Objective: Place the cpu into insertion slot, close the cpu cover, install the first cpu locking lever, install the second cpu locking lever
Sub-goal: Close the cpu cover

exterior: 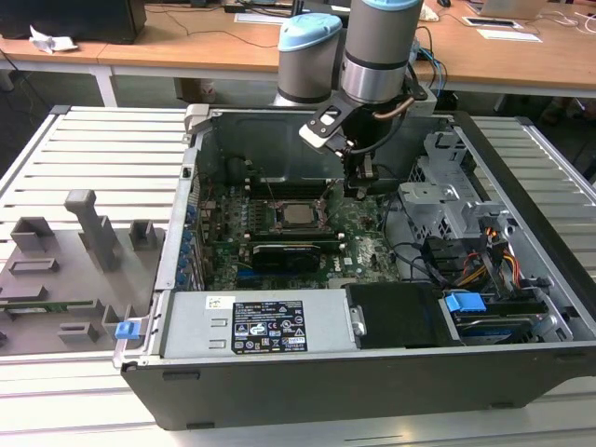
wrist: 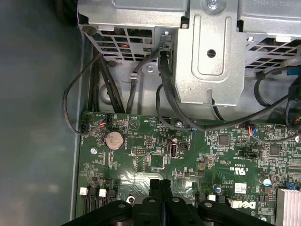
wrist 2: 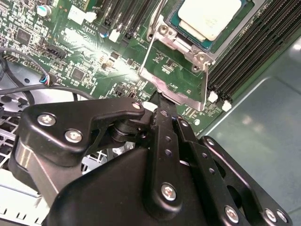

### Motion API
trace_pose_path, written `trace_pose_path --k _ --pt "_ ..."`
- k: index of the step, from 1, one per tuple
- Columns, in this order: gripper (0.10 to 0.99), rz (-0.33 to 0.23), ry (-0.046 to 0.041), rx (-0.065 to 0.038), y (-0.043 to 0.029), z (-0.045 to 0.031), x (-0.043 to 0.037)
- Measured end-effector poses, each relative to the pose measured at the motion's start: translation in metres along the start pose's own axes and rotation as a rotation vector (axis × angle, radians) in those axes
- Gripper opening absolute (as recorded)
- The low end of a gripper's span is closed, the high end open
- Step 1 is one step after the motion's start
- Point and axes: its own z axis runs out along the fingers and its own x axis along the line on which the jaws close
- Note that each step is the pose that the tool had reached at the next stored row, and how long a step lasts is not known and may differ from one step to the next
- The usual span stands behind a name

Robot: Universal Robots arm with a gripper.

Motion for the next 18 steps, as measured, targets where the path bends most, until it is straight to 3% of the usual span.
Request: trace_pose_path --k 18 --pt "0.106 0.000 0.0000 0.000 -0.0070 0.0008 0.0004"
